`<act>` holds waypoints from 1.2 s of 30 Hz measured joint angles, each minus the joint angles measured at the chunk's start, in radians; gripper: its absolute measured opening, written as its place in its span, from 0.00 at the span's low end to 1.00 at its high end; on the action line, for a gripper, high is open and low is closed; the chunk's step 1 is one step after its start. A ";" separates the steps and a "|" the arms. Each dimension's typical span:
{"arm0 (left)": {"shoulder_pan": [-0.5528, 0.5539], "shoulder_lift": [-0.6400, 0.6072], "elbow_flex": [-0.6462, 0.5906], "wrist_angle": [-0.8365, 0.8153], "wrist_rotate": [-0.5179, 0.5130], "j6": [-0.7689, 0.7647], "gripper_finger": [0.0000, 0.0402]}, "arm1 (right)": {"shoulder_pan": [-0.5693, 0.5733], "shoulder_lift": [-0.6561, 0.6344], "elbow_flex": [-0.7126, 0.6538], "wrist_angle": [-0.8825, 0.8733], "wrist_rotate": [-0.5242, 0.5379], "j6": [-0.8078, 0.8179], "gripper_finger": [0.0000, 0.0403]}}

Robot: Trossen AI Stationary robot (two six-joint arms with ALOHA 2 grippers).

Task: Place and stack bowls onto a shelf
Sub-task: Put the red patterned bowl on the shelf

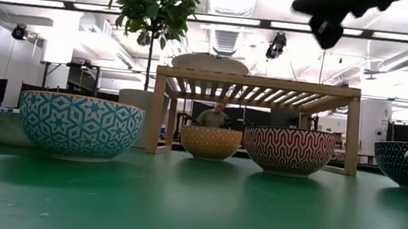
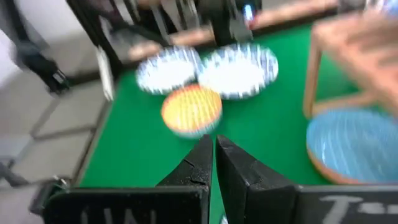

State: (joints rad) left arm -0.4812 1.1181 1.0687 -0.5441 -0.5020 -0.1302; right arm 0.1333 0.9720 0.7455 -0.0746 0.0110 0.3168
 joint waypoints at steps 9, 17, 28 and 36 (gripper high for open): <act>0.001 -0.114 -0.236 0.030 -0.230 -0.115 0.39 | 0.004 0.242 0.266 -0.410 0.000 0.084 0.03; 0.001 -0.166 -0.308 0.074 -0.262 -0.113 0.39 | 0.040 0.471 0.509 -0.691 0.015 0.084 0.03; 0.000 -0.162 -0.318 0.092 -0.266 -0.089 0.39 | 0.111 0.681 0.680 -0.786 0.007 0.014 0.03; 0.000 -0.157 -0.319 0.089 -0.266 -0.089 0.39 | 0.108 0.741 0.743 -0.813 0.009 0.007 0.03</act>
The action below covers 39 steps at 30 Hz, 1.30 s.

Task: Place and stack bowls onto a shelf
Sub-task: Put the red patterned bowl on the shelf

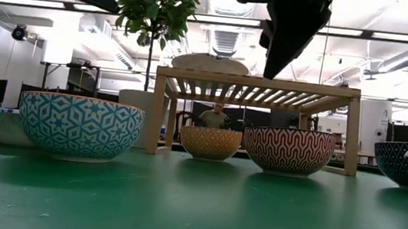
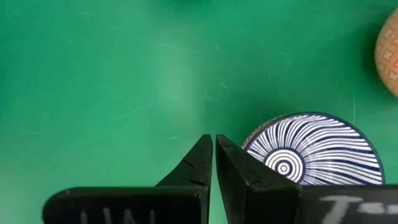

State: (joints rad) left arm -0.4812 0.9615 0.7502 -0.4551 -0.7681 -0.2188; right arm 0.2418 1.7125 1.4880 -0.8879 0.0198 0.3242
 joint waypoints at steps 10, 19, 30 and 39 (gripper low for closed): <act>0.000 0.000 0.000 -0.001 0.000 0.021 0.39 | -0.015 0.010 -0.011 -0.071 0.063 0.043 0.32; 0.000 0.000 0.000 -0.001 0.000 0.026 0.39 | -0.013 0.010 -0.097 0.009 0.086 0.077 0.45; 0.000 0.000 0.000 -0.001 -0.009 0.027 0.39 | -0.009 0.010 -0.240 0.181 0.089 0.136 0.33; 0.000 0.000 -0.001 -0.001 -0.010 0.032 0.39 | -0.011 0.010 -0.291 0.236 0.087 0.133 0.06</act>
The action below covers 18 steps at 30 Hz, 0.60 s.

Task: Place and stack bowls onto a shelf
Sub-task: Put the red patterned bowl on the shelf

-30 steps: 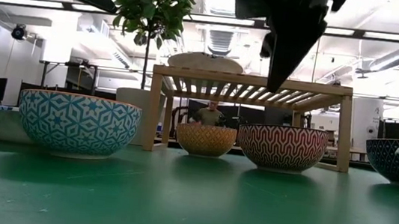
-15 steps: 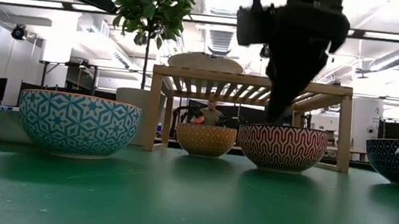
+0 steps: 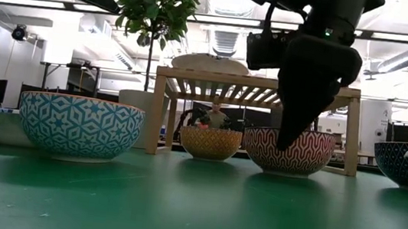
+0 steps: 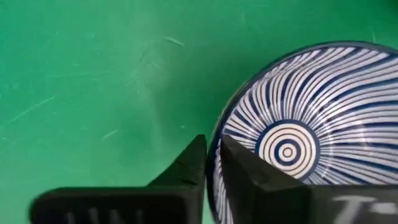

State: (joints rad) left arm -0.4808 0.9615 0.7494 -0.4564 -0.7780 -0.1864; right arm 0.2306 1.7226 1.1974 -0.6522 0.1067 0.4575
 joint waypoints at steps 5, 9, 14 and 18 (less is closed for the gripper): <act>0.000 0.000 0.000 0.001 0.000 0.005 0.39 | 0.001 -0.001 0.010 -0.003 0.002 -0.003 0.04; 0.000 0.000 0.000 0.004 -0.001 0.006 0.39 | 0.012 -0.007 0.049 0.000 -0.040 -0.012 0.04; 0.000 0.000 0.000 0.006 -0.001 0.011 0.39 | 0.040 -0.031 0.146 -0.043 -0.061 -0.038 0.03; 0.000 0.000 0.000 0.014 -0.002 0.013 0.39 | 0.067 -0.054 0.228 -0.081 -0.056 -0.062 0.03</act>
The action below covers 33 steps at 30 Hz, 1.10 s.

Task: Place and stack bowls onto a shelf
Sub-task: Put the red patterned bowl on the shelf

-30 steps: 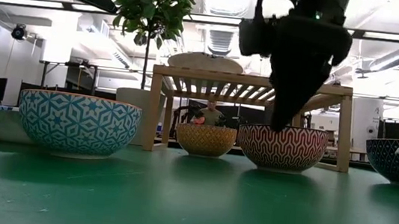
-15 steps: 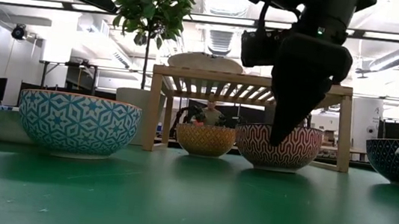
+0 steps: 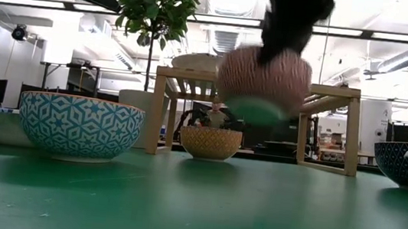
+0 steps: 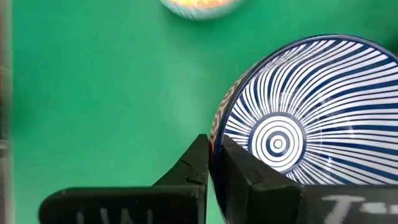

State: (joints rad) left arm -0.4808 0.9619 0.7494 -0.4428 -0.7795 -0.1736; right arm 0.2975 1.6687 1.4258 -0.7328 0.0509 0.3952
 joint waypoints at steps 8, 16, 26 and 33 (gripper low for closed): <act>0.000 0.000 0.000 0.068 -0.026 0.044 0.39 | 0.035 -0.081 0.120 -0.050 0.027 -0.116 0.03; 0.001 0.000 0.000 0.119 -0.027 0.061 0.39 | 0.029 -0.232 0.140 -0.076 0.123 -0.268 0.03; 0.005 0.000 0.003 0.150 -0.099 0.129 0.39 | -0.124 -0.400 0.140 -0.287 0.431 -0.358 0.03; 0.005 0.000 0.004 0.246 -0.155 0.250 0.39 | -0.340 -0.392 0.138 -0.389 0.414 -0.393 0.03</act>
State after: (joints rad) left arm -0.4759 0.9615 0.7537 -0.1969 -0.9344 0.0768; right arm -0.0422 1.2763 1.5639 -1.1220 0.4654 0.0019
